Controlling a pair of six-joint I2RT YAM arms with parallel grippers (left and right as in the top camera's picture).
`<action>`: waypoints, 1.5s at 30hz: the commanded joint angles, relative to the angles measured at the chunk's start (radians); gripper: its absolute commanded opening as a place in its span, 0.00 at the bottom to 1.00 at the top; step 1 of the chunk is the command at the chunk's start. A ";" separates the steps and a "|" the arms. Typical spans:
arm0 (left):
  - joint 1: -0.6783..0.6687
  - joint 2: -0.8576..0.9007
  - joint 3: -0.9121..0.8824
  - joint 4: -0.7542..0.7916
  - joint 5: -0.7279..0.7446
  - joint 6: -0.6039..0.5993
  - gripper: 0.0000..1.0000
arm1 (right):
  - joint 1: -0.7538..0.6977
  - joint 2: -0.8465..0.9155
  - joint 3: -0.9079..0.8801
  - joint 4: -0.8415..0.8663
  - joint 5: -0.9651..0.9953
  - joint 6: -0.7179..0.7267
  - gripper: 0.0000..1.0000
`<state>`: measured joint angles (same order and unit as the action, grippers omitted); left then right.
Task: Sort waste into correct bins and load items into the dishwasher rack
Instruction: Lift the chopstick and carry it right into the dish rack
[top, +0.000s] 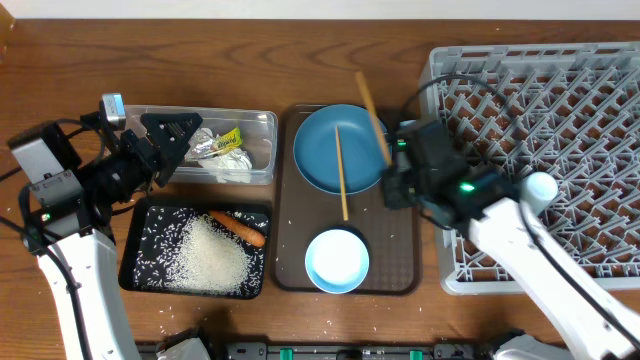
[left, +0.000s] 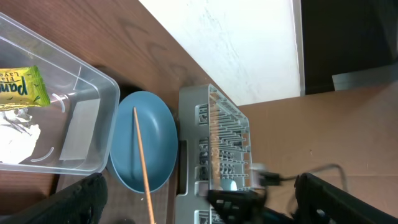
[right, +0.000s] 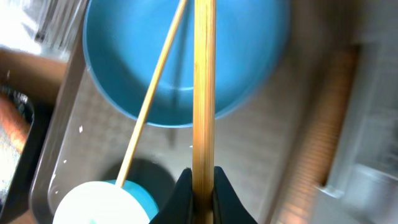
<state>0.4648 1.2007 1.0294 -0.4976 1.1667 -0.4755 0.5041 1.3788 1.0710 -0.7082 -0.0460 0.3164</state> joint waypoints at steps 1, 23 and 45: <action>0.005 -0.006 0.009 -0.002 -0.002 -0.008 0.98 | -0.076 -0.078 0.010 -0.057 0.096 -0.022 0.01; 0.005 -0.006 0.009 -0.002 -0.002 -0.008 0.98 | -0.315 0.093 0.008 -0.006 0.166 -0.202 0.01; 0.005 -0.006 0.009 -0.002 -0.002 -0.008 0.98 | -0.306 0.046 0.113 -0.077 -0.034 -0.223 0.46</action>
<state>0.4648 1.2007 1.0294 -0.4976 1.1671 -0.4751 0.1875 1.4788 1.1133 -0.7750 0.0475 0.1013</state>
